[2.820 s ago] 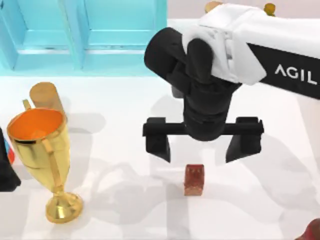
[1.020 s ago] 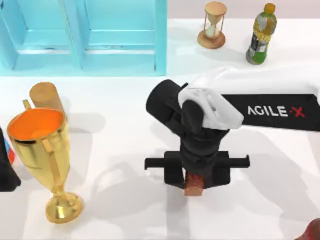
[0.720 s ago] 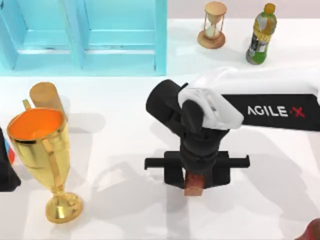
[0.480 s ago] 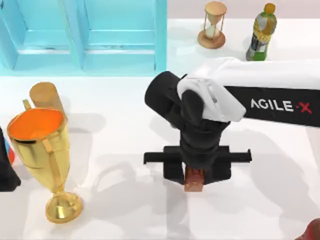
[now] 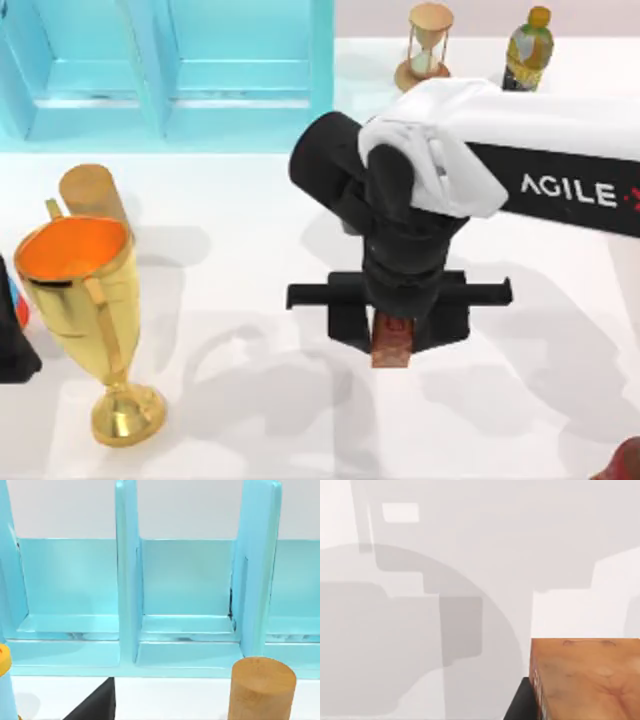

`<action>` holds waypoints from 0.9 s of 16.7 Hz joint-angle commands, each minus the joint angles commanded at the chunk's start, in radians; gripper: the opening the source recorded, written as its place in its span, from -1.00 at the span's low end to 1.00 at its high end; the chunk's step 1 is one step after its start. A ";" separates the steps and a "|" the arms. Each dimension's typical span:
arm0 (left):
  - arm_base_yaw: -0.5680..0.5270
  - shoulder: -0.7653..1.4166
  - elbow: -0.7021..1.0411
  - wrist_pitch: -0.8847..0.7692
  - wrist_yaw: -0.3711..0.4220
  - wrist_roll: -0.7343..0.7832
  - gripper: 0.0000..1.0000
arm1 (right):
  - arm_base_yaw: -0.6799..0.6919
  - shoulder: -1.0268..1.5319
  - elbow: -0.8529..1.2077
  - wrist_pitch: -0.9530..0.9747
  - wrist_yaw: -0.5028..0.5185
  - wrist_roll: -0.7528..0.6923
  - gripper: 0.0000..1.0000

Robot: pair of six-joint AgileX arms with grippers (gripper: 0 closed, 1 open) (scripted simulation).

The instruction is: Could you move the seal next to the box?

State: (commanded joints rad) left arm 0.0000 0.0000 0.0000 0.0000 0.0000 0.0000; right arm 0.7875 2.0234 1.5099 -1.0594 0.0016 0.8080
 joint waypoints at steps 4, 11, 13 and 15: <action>0.000 0.000 0.000 0.000 0.000 0.000 1.00 | -0.070 -0.015 0.021 -0.035 -0.001 -0.070 -1.00; 0.000 0.000 0.000 0.000 0.000 0.000 1.00 | -0.488 -0.102 0.095 -0.217 0.001 -0.493 -1.00; 0.000 0.000 0.000 0.000 0.000 0.000 1.00 | -0.601 -0.132 0.116 -0.264 0.001 -0.607 -1.00; 0.000 0.000 0.000 0.000 0.000 0.000 1.00 | -0.672 -0.160 0.131 -0.295 0.000 -0.678 -1.00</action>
State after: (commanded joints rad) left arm 0.0000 0.0000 0.0000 0.0000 0.0000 0.0000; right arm 0.1158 1.8637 1.6407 -1.3540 0.0013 0.1299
